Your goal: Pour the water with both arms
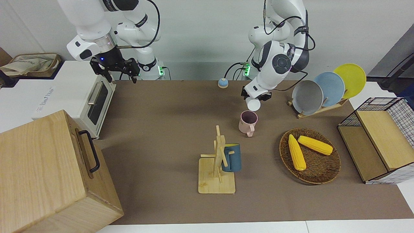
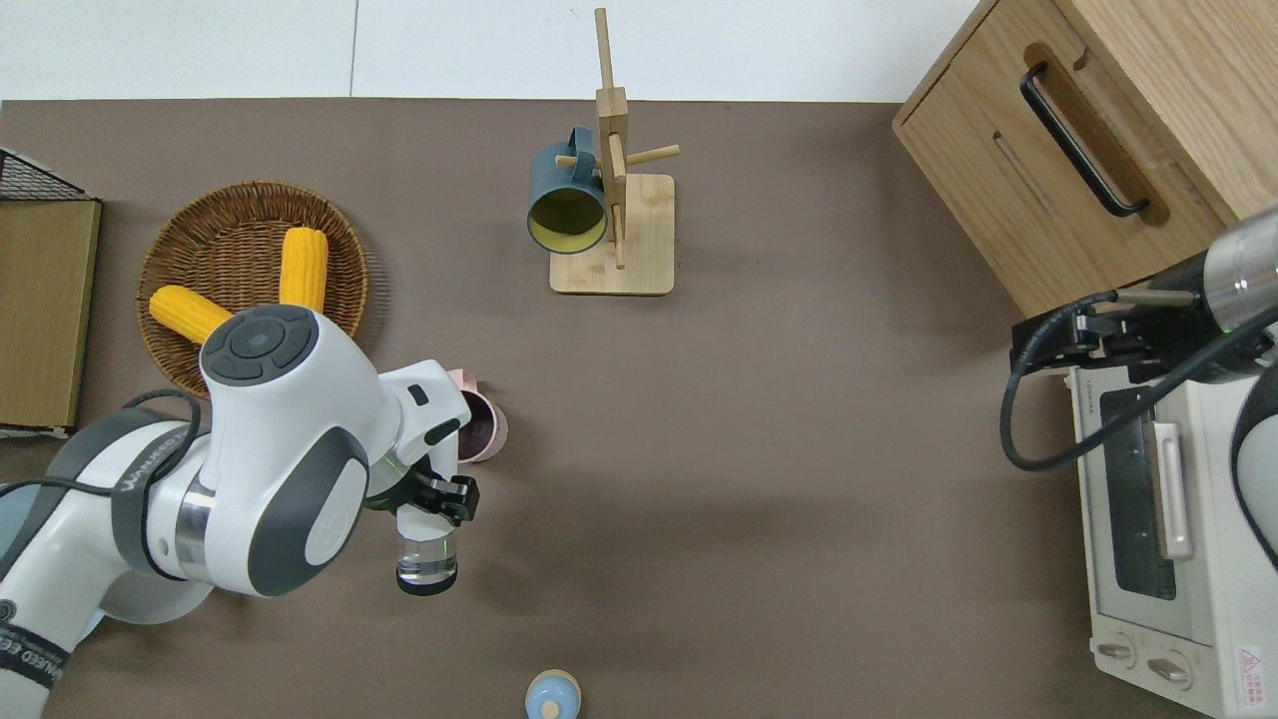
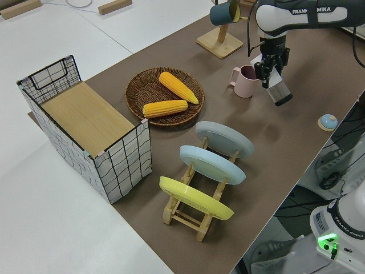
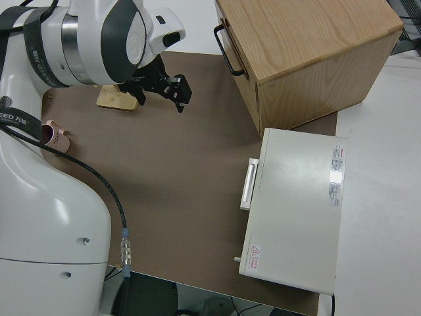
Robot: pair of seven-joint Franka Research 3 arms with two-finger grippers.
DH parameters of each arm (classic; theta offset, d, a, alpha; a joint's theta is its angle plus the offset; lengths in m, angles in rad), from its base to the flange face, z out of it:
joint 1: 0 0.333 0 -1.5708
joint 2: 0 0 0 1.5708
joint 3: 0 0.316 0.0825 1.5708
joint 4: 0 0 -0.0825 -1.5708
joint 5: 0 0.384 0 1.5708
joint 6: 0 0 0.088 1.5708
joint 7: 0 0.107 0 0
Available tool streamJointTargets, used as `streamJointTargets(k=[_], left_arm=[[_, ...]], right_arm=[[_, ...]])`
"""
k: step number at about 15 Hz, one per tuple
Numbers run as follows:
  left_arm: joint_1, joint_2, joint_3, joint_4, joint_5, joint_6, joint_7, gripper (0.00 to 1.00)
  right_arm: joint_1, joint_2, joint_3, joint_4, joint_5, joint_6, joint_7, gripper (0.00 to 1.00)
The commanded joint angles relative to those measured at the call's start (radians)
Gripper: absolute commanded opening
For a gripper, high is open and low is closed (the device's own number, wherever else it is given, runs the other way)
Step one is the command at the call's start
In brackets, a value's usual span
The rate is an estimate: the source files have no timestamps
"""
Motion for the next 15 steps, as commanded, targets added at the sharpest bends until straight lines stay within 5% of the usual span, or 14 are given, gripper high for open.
streamJointTargets(k=[1, 15], left_arm=[[-0.020, 0.074, -0.004, 0.107, 0.041, -0.094, -0.065, 0.00], [-0.023, 0.114, -0.003, 0.239, 0.062, -0.245, -0.083, 0.00]], right_arm=[[-0.016, -0.010, 0.008, -0.005, 0.021, 0.008, -0.019, 0.990], [-0.016, -0.010, 0.008, -0.005, 0.021, 0.008, -0.019, 0.992]])
